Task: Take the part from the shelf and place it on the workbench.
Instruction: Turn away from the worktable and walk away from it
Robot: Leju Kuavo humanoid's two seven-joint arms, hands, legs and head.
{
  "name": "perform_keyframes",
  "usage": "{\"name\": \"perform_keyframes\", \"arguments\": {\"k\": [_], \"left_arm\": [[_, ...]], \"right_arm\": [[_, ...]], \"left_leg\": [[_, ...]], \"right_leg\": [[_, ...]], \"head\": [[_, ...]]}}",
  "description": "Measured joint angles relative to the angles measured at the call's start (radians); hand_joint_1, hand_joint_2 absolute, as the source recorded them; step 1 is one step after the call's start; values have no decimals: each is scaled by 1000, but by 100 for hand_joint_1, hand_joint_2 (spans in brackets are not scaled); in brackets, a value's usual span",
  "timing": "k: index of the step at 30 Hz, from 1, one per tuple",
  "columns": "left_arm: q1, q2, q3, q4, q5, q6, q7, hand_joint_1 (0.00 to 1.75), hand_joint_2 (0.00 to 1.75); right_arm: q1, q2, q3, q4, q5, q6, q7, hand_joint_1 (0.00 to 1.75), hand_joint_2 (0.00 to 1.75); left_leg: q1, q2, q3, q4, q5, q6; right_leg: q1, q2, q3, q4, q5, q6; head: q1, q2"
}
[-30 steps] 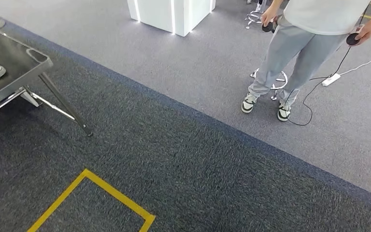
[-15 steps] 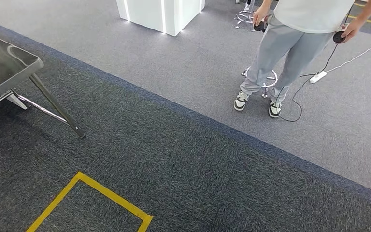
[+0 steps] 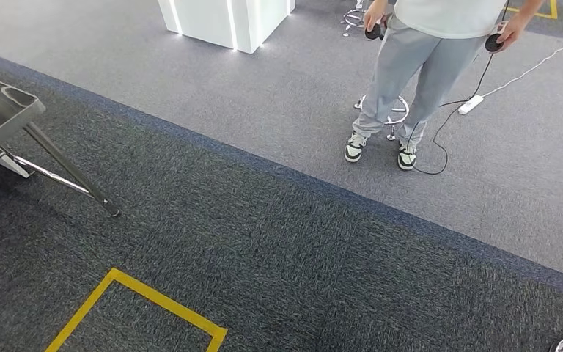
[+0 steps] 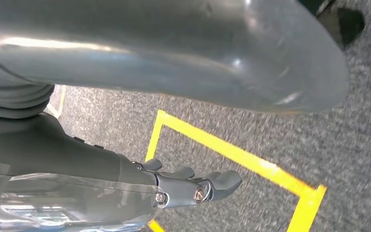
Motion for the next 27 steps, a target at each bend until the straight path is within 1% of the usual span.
{"name": "perform_keyframes", "arguments": {"k": [2,3,4,5,6,7,8,9,10,11,13,14,15,16,17,18,19,20,21,22,23,24,25,26,27], "left_arm": [[1,0,2,0,0,1,0,0,0],[2,0,3,0,0,1,0,0,0],[2,0,4,0,0,1,0,0,0],[2,0,5,0,0,1,0,0,0],[3,0,5,0,0,1,0,0,0],[3,0,6,0,0,1,0,0,0],[2,0,6,0,0,1,0,0,0],[2,0,6,0,0,1,0,0,0],[1,1,6,0,0,1,0,0,0],[1,1,6,0,0,1,0,0,0],[1,1,7,0,0,1,0,0,0],[1,1,7,0,0,1,0,0,0],[0,1,7,0,0,1,0,0,0],[1,1,7,0,0,1,0,0,0],[1,1,8,0,0,1,0,0,0],[2,1,8,0,0,1,0,0,0],[2,1,8,0,0,1,0,0,0],[2,1,8,0,0,0,0,0,0],[2,1,8,0,0,0,0,0,0],[2,1,8,0,0,0,0,0,0],[2,1,9,0,0,0,0,0,0],[2,1,9,0,0,0,0,0,0],[1,1,9,0,0,0,0,0,0],[1,1,10,0,0,0,0,0,0],[0,0,11,0,0,0,0,0,0]], "right_arm": [[0,0,0,0,0,0,2,0,0],[0,0,-1,0,1,0,4,0,0],[0,0,-1,0,2,-1,5,0,0],[0,0,-1,0,2,-1,6,0,0],[0,0,-1,0,3,-1,7,0,0],[0,0,-1,0,3,-1,8,0,0],[-1,1,-1,0,3,-2,9,0,0],[-1,2,-1,0,3,-2,10,0,0],[-1,2,-1,0,3,-2,12,0,0],[-1,3,-1,0,4,-2,13,0,0],[0,2,-2,1,5,-3,14,0,0],[0,2,-2,1,5,-3,15,0,0],[0,2,-2,1,5,-3,15,0,0],[-1,2,-2,1,5,-3,15,0,0],[-1,2,-2,1,5,-3,15,0,0],[-1,2,-2,1,5,-3,15,0,0],[-1,2,-2,1,5,-3,15,0,0],[0,3,-2,1,5,-3,15,0,0],[0,2,-2,1,5,-3,15,0,0],[0,2,-2,1,6,-3,15,0,0],[0,2,-2,1,6,-3,16,0,0],[-1,2,-3,1,6,-3,16,0,0],[-2,1,-3,1,6,-3,15,0,0],[-2,1,-3,1,6,-3,15,0,0],[-2,1,-3,1,6,-2,15,0,0]], "left_leg": [[4,-13,-60,130,-68,-6],[5,-15,-90,192,-90,-8],[6,-16,-107,226,-94,-9],[6,-16,-106,220,-78,-8],[6,-17,-88,177,-45,-6],[6,-21,-56,109,-6,-3],[5,-30,-26,41,22,1],[4,-38,-4,-11,41,6],[3,-44,7,-40,48,9],[1,-47,8,-49,46,13],[1,-40,11,-58,54,24],[2,-36,14,-64,58,32],[4,-32,16,-70,63,38],[4,-27,16,-73,66,43],[3,-23,14,-74,67,45],[2,-18,12,-73,67,46],[1,-14,12,-73,67,46],[1,-11,12,-72,66,45],[2,-8,13,-71,65,43],[2,-6,15,-70,63,41],[1,-3,16,-68,61,37],[0,-1,16,-66,58,31],[-2,1,16,-64,55,25],[-3,3,16,-63,54,19],[-3,6,17,-63,53,13]], "right_leg": [[2,5,-2,0,1,-8],[3,8,-3,0,1,-9],[4,13,-3,1,1,-10],[5,18,-3,2,0,-10],[5,23,-2,3,0,-9],[5,28,-1,5,-1,-8],[7,32,-1,7,-2,-6],[7,36,-3,9,-2,-2],[8,39,-5,11,-2,3],[7,42,-7,12,-1,9],[4,44,-9,13,-2,22],[3,39,-13,26,-12,27],[3,33,-27,56,-33,32],[1,27,-50,108,-64,37],[0,21,-83,175,-99,41],[-3,19,-114,239,-126,46],[-6,18,-134,280,-136,49],[-8,16,-136,287,-127,53],[-11,13,-118,251,-99,54],[-13,7,-83,185,-64,55],[-12,-3,-46,113,-37,52],[-11,-9,-17,55,-18,47],[-8,-12,-1,20,-10,41],[-5,-12,2,10,-12,34],[-3,-7,1,9,-10,27]], "head": [[-2,0],[-1,0],[-2,0],[-1,0],[-2,0],[-2,0],[-1,0],[-1,0],[-1,0],[0,0],[0,0],[0,0],[2,0],[2,0],[3,0],[4,0],[4,0],[4,0],[4,0],[4,0],[4,0],[4,0],[3,0],[3,0],[2,0]]}}
